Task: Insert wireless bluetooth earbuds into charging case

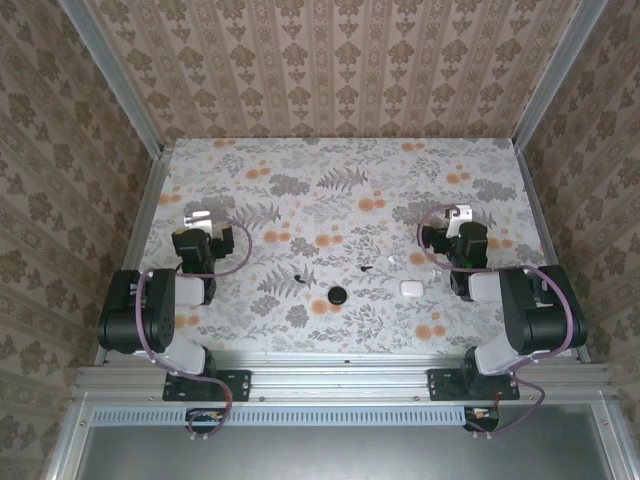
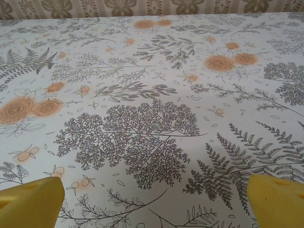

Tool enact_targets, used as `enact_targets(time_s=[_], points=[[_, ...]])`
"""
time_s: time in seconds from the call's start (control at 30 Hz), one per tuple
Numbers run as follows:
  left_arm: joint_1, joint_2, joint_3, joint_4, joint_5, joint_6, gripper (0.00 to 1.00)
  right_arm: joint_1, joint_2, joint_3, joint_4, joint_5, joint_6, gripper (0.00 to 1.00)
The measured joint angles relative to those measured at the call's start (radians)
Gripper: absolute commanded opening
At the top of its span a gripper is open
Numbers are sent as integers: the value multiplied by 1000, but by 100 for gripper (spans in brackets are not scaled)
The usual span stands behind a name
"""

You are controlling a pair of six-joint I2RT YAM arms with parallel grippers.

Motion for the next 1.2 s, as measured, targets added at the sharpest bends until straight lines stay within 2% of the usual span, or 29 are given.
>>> enact_targets(time_s=[1.1,1.2], points=[[0,0,0,0,0,1,100,0,0,0,0,0,0,100],[-14,-1,0,0,-1,14,99,2,-10,14,-44,0,-3,100]])
